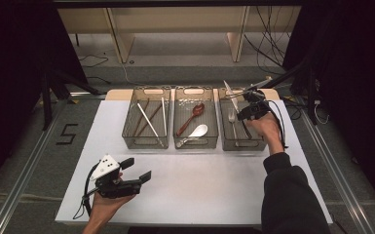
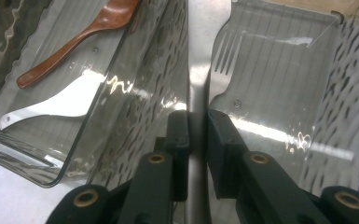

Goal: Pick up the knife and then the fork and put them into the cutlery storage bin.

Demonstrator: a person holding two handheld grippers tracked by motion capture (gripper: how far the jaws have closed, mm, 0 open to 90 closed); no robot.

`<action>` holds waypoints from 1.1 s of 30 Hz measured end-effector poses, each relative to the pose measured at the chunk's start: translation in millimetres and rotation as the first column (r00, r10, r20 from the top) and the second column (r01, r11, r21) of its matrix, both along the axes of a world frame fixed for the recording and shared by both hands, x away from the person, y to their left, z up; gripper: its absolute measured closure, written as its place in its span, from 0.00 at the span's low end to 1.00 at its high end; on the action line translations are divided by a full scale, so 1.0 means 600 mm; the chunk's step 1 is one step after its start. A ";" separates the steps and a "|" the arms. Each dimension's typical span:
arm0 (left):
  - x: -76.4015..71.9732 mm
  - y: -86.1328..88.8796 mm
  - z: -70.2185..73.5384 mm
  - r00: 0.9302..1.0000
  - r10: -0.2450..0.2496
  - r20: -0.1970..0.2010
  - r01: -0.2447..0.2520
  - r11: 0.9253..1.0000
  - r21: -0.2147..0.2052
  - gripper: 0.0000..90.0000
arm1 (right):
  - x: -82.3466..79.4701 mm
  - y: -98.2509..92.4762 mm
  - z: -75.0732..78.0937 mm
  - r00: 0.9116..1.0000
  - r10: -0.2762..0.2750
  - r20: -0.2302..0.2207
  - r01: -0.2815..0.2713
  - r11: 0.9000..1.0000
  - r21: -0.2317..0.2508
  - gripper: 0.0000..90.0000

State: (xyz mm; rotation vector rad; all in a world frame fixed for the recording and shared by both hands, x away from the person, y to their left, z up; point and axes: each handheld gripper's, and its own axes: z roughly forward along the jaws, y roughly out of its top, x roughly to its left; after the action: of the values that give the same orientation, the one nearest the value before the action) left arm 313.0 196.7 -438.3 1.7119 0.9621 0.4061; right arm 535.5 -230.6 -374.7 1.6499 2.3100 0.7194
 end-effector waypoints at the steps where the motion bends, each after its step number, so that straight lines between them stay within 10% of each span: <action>1: 0.000 0.000 0.000 1.000 -0.001 0.001 0.001 1.000 0.002 0.19 | 0.000 0.001 -0.001 1.000 0.001 0.001 -0.001 1.000 -0.002 0.89; 21: 0.000 0.001 0.000 1.000 0.001 -0.002 -0.001 1.000 -0.001 0.19 | 0.004 0.012 -0.037 0.998 0.009 -0.069 -0.010 1.000 -0.009 0.84; 33: 0.000 0.001 0.000 1.000 -0.004 -0.002 0.004 1.000 0.006 0.19 | -0.014 0.014 -0.006 0.998 0.058 -0.009 -0.057 0.996 0.062 0.74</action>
State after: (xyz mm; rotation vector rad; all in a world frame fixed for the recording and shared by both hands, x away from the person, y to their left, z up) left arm 313.0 197.3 -438.3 1.7196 0.9595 0.4058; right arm 527.3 -222.5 -378.5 1.6230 2.3745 0.8038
